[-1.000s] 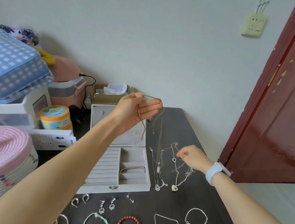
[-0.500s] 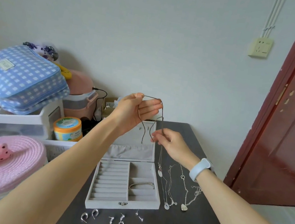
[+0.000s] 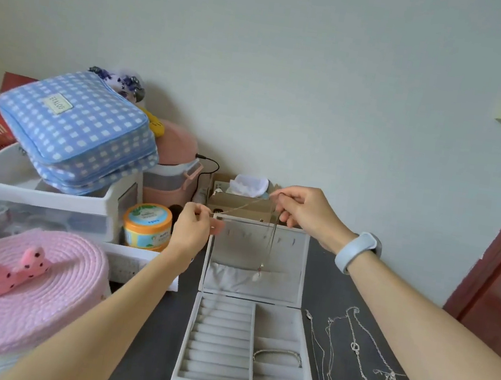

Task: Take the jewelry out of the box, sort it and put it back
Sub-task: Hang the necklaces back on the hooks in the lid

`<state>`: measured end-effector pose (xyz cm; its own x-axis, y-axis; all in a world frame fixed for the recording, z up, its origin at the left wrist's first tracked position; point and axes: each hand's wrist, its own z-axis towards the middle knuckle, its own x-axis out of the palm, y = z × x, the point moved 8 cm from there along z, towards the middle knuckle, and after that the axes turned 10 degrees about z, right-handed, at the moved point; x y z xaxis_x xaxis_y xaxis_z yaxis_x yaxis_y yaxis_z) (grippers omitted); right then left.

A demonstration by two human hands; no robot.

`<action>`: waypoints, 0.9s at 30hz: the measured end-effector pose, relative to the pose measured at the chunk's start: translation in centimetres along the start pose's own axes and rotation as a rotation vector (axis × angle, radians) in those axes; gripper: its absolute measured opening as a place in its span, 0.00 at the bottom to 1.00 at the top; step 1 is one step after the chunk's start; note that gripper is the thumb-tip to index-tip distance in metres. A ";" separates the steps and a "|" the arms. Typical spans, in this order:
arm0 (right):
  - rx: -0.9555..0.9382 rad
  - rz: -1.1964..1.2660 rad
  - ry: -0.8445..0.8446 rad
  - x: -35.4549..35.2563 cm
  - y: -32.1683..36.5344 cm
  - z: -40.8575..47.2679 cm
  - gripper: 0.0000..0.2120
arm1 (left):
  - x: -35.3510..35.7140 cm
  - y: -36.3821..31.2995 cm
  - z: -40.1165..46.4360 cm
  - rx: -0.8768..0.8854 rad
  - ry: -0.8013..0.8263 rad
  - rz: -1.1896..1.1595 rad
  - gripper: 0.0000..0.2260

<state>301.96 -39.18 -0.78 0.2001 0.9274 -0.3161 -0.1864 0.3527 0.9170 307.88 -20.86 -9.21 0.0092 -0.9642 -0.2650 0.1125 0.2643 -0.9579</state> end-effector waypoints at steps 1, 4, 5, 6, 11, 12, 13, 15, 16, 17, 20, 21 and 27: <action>0.006 0.011 0.000 0.2 -0.2 0.7 0.12 | 0.2 0.4 0.2 0.056 -0.015 0.109 0.05; 0.049 -0.024 -0.014 0.8 -1.3 2.7 0.15 | 1.9 1.0 0.1 0.252 -0.014 0.445 0.06; 0.069 -0.030 -0.025 0.9 -1.8 3.2 0.16 | 2.8 1.0 0.0 0.337 -0.010 0.602 0.07; 0.087 -0.028 -0.038 0.9 -2.4 3.7 0.16 | 3.8 1.2 -0.2 0.417 -0.006 0.752 0.08; 0.110 0.025 -0.132 -0.4 -3.9 5.3 0.13 | 5.9 0.4 -1.5 0.693 -0.139 0.980 0.06; 0.111 0.040 -0.150 -0.8 -4.1 5.4 0.13 | 5.8 -0.1 -1.6 0.746 -0.219 0.978 0.06; 0.109 0.051 -0.166 -1.2 -4.3 5.5 0.12 | 5.6 -0.7 -1.5 0.785 -0.294 0.968 0.05; 0.097 0.061 -0.195 -1.9 -4.5 5.4 0.11 | 5.7 -1.9 -1.1 0.809 -0.347 0.956 0.06; 0.089 0.066 -0.206 -2.3 -4.6 5.4 0.11 | 5.9 -2.6 -1.0 0.823 -0.355 0.956 0.06; 0.085 0.070 -0.214 -2.7 -4.8 5.3 0.10 | 6.5 -2.9 -1.0 0.846 -0.346 0.964 0.06; 0.087 0.068 -0.214 -3.3 -5.7 4.9 0.10 | 9.5 -1.4 -1.6 0.892 -0.245 1.095 0.07; 0.086 0.058 -0.208 -3.4 -5.9 4.7 0.09 | 10.5 -0.4 -1.8 0.887 -0.201 1.169 0.08; 0.023 -0.053 -0.236 -4.0 -6.3 3.9 0.05 | 11.5 2.4 -2.3 0.857 -0.050 1.295 0.12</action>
<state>306.08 -45.60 -4.37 0.4291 0.8518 -0.3005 -0.1483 0.3947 0.9068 305.93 -31.22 -14.79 0.5757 -0.0998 -0.8116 0.5164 0.8139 0.2662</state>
